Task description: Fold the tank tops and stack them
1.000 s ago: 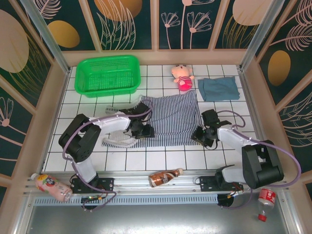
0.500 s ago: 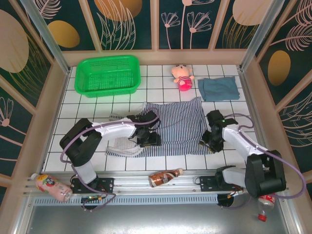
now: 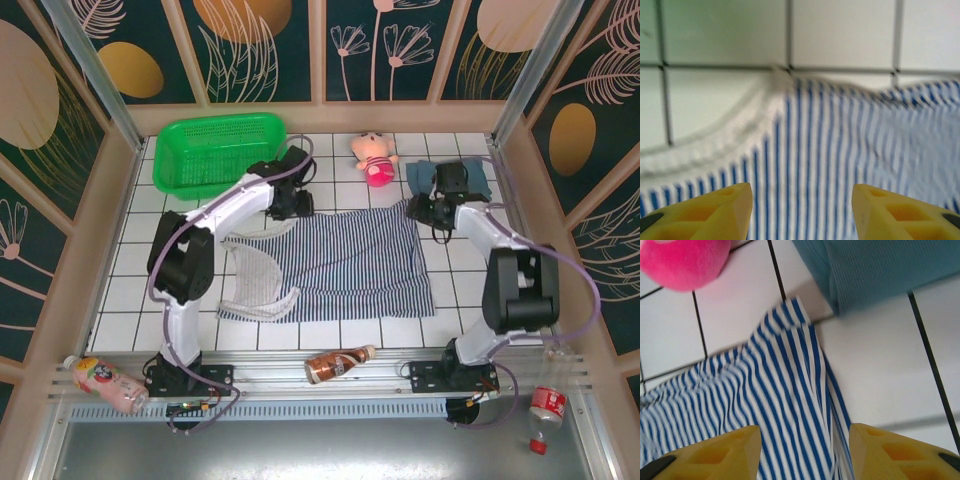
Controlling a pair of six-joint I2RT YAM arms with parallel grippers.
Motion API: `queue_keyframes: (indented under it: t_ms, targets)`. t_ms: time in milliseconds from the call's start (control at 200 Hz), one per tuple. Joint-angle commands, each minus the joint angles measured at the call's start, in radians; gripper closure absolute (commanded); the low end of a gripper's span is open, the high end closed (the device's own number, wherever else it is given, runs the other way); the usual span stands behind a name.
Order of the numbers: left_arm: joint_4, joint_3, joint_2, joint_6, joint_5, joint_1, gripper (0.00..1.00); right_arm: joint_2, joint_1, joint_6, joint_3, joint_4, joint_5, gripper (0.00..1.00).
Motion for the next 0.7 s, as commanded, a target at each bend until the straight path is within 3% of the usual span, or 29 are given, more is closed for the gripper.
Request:
queue_keyframes:
  t_ms: [0,310,695]
  targets:
    - [-0.041,0.054,0.084,0.085,-0.088,0.032,0.45,0.092,-0.023,-0.076,0.058,0.117,-0.032,0.51]
    - [0.096,0.074,0.171,0.142,0.052,0.052,0.48,0.285,-0.034,-0.094,0.192,0.143,-0.036,0.51]
    - [0.124,0.077,0.226,0.182,0.065,0.061,0.55,0.416,-0.036,-0.109,0.303,0.126,-0.068,0.55]
